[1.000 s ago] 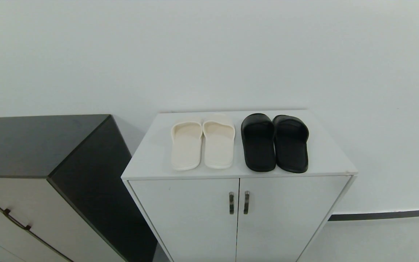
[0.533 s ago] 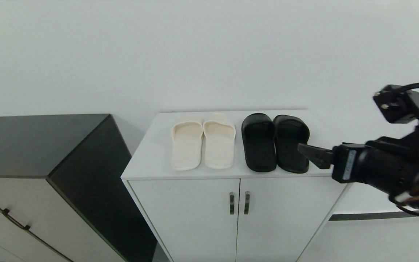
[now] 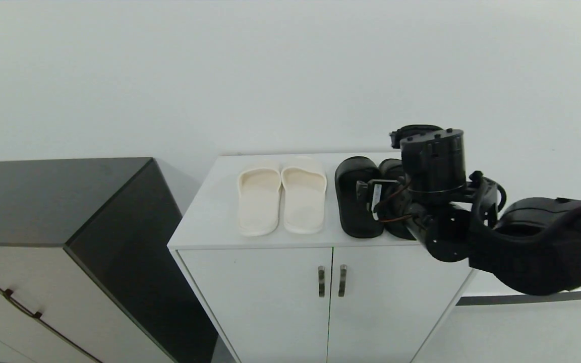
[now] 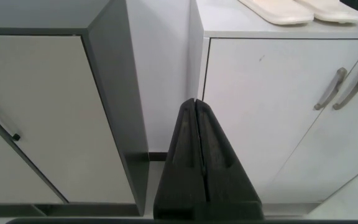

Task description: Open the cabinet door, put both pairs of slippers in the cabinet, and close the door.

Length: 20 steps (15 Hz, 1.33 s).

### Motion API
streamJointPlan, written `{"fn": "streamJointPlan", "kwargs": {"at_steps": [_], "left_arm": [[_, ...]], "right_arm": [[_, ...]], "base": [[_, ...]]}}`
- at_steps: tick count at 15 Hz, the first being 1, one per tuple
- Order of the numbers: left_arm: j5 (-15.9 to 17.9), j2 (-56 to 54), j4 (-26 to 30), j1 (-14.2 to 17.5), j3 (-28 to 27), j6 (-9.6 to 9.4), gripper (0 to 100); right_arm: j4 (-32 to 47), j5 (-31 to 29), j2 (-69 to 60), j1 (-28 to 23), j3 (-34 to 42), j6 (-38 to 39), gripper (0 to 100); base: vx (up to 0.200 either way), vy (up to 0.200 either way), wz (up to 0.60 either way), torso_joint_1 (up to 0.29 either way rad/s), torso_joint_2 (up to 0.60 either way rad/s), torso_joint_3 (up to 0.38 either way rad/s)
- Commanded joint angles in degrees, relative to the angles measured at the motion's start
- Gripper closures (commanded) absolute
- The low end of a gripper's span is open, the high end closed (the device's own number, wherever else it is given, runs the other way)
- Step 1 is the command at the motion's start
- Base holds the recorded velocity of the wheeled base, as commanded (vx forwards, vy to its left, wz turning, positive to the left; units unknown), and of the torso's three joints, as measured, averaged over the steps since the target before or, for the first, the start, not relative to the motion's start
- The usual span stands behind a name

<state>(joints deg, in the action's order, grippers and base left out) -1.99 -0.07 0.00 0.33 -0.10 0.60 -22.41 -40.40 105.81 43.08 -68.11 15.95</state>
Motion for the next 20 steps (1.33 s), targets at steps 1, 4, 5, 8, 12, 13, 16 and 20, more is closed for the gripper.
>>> {"fn": "streamJointPlan", "kwargs": {"at_steps": [1, 4, 5, 8, 12, 13, 16, 20], "left_arm": [[0.0, 0.1, 0.0, 0.0, 0.0, 0.02, 100], [0.0, 0.1, 0.0, 0.0, 0.0, 0.02, 100], [0.0, 0.1, 0.0, 0.0, 0.0, 0.11, 100], [0.0, 0.1, 0.0, 0.0, 0.0, 0.11, 100], [0.0, 0.1, 0.0, 0.0, 0.0, 0.19, 100], [0.0, 0.1, 0.0, 0.0, 0.0, 0.19, 100], [0.0, 0.1, 0.0, 0.0, 0.1, 0.19, 100], [0.0, 0.1, 0.0, 0.0, 0.0, 0.19, 100]], "right_arm": [[-0.4, -0.2, 6.4, -2.2, -3.5, -0.1, 0], [-1.0, 0.0, 10.0, -4.0, -8.0, -0.2, 0], [-1.0, 0.1, 11.3, -4.5, -9.8, -0.3, 0], [-1.3, 0.2, 14.6, -6.1, -14.1, -1.7, 0], [-4.3, 0.4, 17.9, -7.9, -18.1, -5.4, 0], [-4.5, 0.4, 18.9, -8.2, -19.3, -5.7, 0], [-4.5, 0.4, 20.0, -8.8, -20.5, -5.7, 100], [-4.7, 0.1, 19.7, -8.9, -20.6, -5.7, 100]], "base": [[0.000, 0.000, 0.00, 0.000, 0.00, 0.000], [0.000, 0.000, 0.00, 0.000, 0.00, 0.000], [0.000, 0.000, 0.00, 0.000, 0.00, 0.000], [0.000, 0.000, 0.00, 0.000, 0.00, 0.000], [0.000, 0.000, 0.00, 0.000, 0.00, 0.000], [0.000, 0.000, 0.00, 0.000, 0.00, 0.000], [0.000, 0.000, 0.00, 0.000, 0.00, 0.000], [0.000, 0.000, 0.00, 0.000, 0.00, 0.000]]}}
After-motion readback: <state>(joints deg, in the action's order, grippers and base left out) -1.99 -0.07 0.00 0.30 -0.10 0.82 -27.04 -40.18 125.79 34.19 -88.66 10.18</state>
